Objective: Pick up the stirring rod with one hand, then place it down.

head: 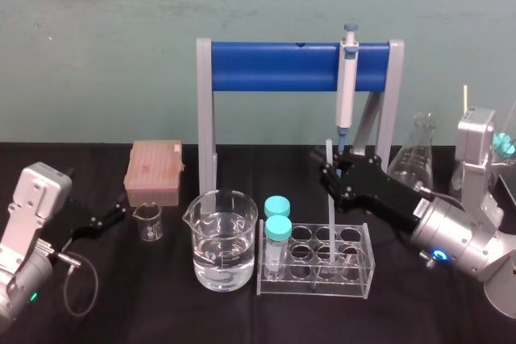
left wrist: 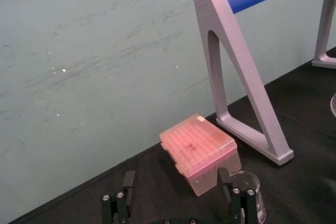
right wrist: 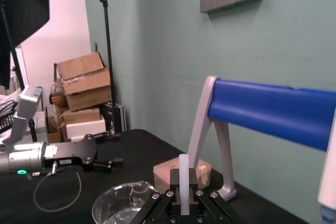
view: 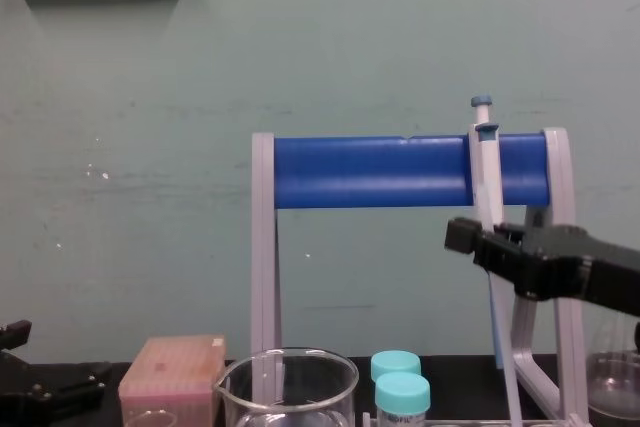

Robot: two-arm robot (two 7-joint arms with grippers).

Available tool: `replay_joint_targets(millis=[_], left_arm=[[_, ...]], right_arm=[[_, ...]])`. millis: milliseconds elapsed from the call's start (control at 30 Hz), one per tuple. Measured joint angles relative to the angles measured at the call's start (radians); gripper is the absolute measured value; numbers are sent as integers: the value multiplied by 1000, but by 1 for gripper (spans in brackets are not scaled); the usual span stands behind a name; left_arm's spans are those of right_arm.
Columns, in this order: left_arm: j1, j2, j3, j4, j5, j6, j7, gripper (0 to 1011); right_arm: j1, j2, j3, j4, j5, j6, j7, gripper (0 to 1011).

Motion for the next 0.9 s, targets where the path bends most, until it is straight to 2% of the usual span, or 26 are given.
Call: replay_joint_targets(millis=[267, 900], left_arm=[[0, 0, 0, 0, 0, 0, 0, 1000], [0, 0, 0, 0, 0, 0, 0, 1000]], right_arm=[[-6, -15, -7, 35, -10, 11, -13, 69], [-14, -40, -6, 72, -44, 18, -41, 69]])
